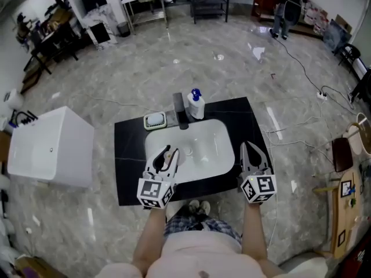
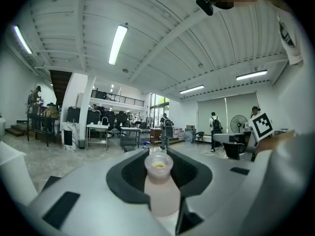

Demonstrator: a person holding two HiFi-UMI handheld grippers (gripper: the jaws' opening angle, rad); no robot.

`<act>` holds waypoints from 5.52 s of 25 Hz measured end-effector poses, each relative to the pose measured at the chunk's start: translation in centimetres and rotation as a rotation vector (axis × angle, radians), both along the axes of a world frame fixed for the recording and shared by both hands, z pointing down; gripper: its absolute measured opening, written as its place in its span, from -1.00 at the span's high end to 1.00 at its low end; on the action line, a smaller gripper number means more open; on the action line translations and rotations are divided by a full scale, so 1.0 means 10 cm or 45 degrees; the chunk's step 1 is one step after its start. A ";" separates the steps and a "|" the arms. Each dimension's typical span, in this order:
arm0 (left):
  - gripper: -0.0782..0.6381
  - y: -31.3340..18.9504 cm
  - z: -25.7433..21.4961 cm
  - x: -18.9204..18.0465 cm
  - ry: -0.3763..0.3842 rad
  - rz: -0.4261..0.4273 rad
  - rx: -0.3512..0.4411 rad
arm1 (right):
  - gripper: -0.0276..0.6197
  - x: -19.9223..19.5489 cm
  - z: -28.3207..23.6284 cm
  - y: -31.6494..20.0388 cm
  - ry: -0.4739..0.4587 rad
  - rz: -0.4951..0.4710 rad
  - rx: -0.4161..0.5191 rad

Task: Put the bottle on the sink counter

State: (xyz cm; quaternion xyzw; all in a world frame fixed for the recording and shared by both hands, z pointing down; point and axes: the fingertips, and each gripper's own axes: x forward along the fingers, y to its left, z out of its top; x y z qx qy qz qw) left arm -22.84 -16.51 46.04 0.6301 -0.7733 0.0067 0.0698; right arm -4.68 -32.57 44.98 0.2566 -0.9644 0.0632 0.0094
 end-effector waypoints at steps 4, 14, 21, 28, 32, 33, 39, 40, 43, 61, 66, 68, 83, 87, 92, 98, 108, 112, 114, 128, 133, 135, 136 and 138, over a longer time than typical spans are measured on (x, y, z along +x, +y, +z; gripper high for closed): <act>0.43 -0.04 0.02 -0.06 -0.004 0.001 -0.011 | 0.87 -0.16 0.00 0.00 0.002 -0.030 0.000; 0.43 -0.61 0.05 0.25 0.011 0.171 -0.014 | 0.87 0.06 0.08 -0.28 0.043 0.061 -0.012; 0.43 -1.42 0.16 0.76 0.019 0.383 -0.004 | 0.87 0.54 0.21 -0.73 0.076 0.218 -0.014; 0.43 -2.33 0.48 1.62 0.032 0.651 -0.001 | 0.87 1.12 0.52 -1.30 0.127 0.418 -0.024; 0.43 -2.72 0.77 2.09 0.062 0.749 -0.028 | 0.87 1.41 0.80 -1.54 0.152 0.484 -0.069; 0.43 -2.80 0.85 2.19 0.064 0.769 -0.038 | 0.87 1.46 0.88 -1.58 0.159 0.493 -0.083; 0.43 -3.08 1.29 2.67 0.089 0.843 -0.107 | 0.87 1.66 1.33 -1.69 0.201 0.511 -0.163; 0.43 -3.11 1.37 2.74 0.088 0.854 -0.122 | 0.87 1.68 1.40 -1.70 0.207 0.514 -0.174; 0.43 -3.17 1.57 2.93 0.077 0.877 -0.162 | 0.87 1.78 1.57 -1.73 0.227 0.525 -0.199; 0.43 -3.18 1.92 3.18 -0.016 0.927 -0.297 | 0.87 1.88 1.82 -1.63 0.282 0.561 -0.242; 0.42 -3.18 1.94 3.28 -0.084 0.965 -0.307 | 0.87 1.94 1.86 -1.59 0.287 0.582 -0.257; 0.42 -3.17 1.94 3.30 -0.097 0.976 -0.307 | 0.87 1.95 1.87 -1.58 0.287 0.586 -0.260; -0.01 -3.11 1.78 3.29 -0.050 0.996 -0.159 | 0.87 2.03 1.80 -1.50 0.282 0.627 -0.249; -0.05 -3.06 1.77 3.29 -0.059 1.005 -0.143 | 0.87 2.10 1.79 -1.50 0.271 0.652 -0.248; -0.05 -2.98 1.55 3.08 -0.029 0.929 -0.107 | 0.87 2.13 1.70 -1.43 0.264 0.663 -0.241; -0.02 -2.81 1.03 2.52 0.100 0.784 -0.039 | 0.87 2.13 1.32 -1.29 0.233 0.673 -0.196; 0.53 -2.10 0.15 1.68 0.120 0.639 0.086 | 0.87 2.03 0.50 -0.85 0.167 0.667 -0.067; 0.62 -1.85 -0.03 1.49 0.099 0.588 0.110 | 0.87 2.04 0.27 -0.71 0.147 0.660 -0.027; 0.65 -1.75 -0.09 1.41 0.093 0.562 0.117 | 0.87 2.05 0.17 -0.65 0.143 0.658 -0.005; 0.70 -1.46 -0.25 1.04 0.100 0.450 0.145 | 0.87 2.14 -0.13 -0.51 0.147 0.695 0.074; 0.71 -1.43 -0.26 1.04 0.099 0.446 0.146 | 0.87 2.21 -0.10 -0.49 0.160 0.699 0.067; 0.71 -1.44 -0.27 1.05 0.098 0.446 0.147 | 0.87 2.20 -0.09 -0.48 0.163 0.690 0.066; 0.71 -1.44 -0.27 1.06 0.098 0.446 0.147 | 0.87 2.20 -0.09 -0.48 0.163 0.686 0.063; 0.71 -1.44 -0.26 1.08 0.099 0.447 0.147 | 0.87 2.22 -0.09 -0.47 0.159 0.683 0.055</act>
